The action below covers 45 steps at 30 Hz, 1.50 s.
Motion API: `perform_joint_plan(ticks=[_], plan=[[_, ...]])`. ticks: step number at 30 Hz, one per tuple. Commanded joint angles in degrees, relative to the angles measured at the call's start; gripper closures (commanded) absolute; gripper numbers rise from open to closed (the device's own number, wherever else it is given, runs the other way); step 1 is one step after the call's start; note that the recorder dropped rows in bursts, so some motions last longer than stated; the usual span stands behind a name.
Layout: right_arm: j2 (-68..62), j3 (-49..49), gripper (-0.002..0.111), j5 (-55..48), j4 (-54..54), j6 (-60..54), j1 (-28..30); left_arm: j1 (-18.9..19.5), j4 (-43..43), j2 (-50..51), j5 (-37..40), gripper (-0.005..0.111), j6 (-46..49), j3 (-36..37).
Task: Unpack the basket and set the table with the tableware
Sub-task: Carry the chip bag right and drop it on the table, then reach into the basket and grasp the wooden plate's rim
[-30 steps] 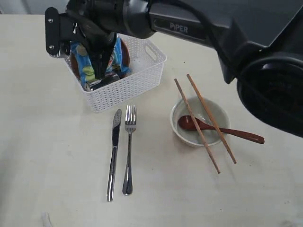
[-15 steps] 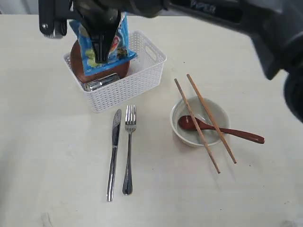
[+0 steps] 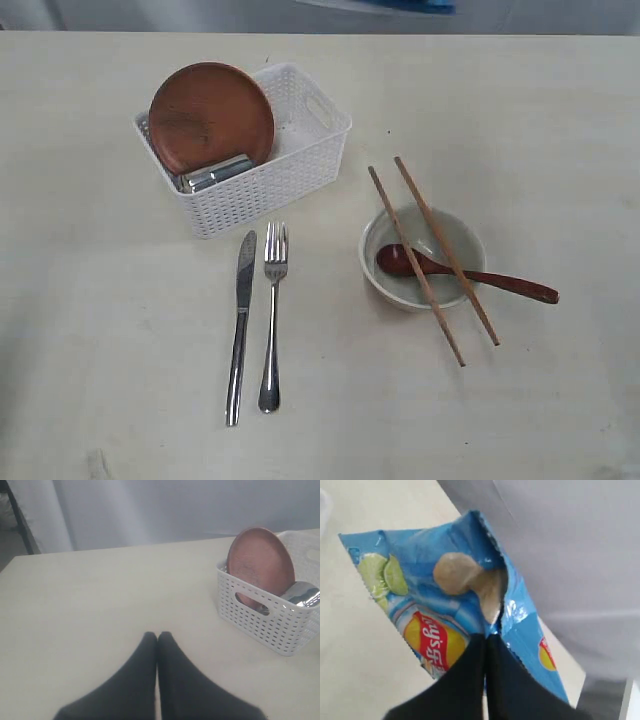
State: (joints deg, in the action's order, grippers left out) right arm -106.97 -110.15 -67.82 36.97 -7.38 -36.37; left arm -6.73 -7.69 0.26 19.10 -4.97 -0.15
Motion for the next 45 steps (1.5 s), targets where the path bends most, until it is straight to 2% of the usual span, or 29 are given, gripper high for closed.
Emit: perform_joint_plan(ticks=[1,9,13,18,19,20,21,23,24,25,27,29,30,31,32,34,38,45], plan=[[0.5,0.2,0.109,-2.1,-1.2,5.6,10.1,0.2,0.0,-0.3,-0.4,0.107,0.1,0.1],[-0.1,11.8,0.109,-2.1,-24.2,4.4,27.5,0.2,0.0,-0.3,-0.4,0.107,0.1,0.1],[-0.1,18.3,0.109,-2.1,-29.6,3.1,31.8,0.2,0.0,-0.3,-0.4,0.107,0.1,0.1],[-0.1,24.2,0.107,-1.4,-30.4,3.5,35.6,0.2,0.0,-0.3,-0.4,0.107,0.1,0.1],[-0.1,24.7,0.104,-1.2,-30.7,3.6,36.1,0.2,0.0,-0.3,-0.4,0.107,0.1,0.1],[-0.1,24.9,0.089,-1.0,-31.8,3.6,36.9,0.2,0.0,-0.3,-0.4,0.107,0.1,0.1],[0.0,24.9,0.08,-1.0,-32.0,3.6,36.9,0.2,0.0,-0.3,-0.4,0.107,0.1,0.1],[0.3,24.9,0.056,0.1,-32.0,3.6,36.9,0.2,0.0,-0.3,-0.4,0.107,0.1,0.1],[0.8,24.9,0.04,1.3,-33.6,3.5,36.3,0.2,0.0,-0.3,-0.4,0.107,0.1,0.1],[1.1,24.9,0.038,2.1,-34.6,2.8,36.0,0.2,0.0,-0.3,-0.4,0.107,0.1,0.1],[1.9,23.3,0.04,3.2,-41.0,-3.3,33.5,0.2,0.0,-0.3,-0.4,0.107,0.1,0.1],[1.9,19.4,0.043,3.1,-54.5,-16.3,29.6,0.2,0.0,-0.3,-0.4,0.107,0.1,0.1],[1.9,16.6,0.043,4.0,-63.1,-26.1,25.9,0.2,0.0,-0.3,-0.4,0.107,0.1,0.1],[1.9,15.2,0.043,5.9,-64.8,-29.9,23.3,0.2,0.0,-0.3,-0.4,0.107,0.1,0.1],[1.6,13.2,0.043,11.3,-63.8,-31.4,17.6,0.2,0.0,-0.3,-0.4,0.107,0.1,0.1],[-1.3,10.0,0.043,17.5,-57.2,-28.8,9.9,0.2,0.0,-0.3,-0.4,0.107,0.1,0.1],[-12.9,0.0,0.043,19.0,-46.4,-27.9,-0.3,0.2,0.0,-0.3,-0.4,0.107,0.1,0.1],[-25.2,-12.8,0.043,18.9,-40.3,-28.6,-3.7,0.2,0.0,-0.3,-0.4,0.107,0.1,0.1]])
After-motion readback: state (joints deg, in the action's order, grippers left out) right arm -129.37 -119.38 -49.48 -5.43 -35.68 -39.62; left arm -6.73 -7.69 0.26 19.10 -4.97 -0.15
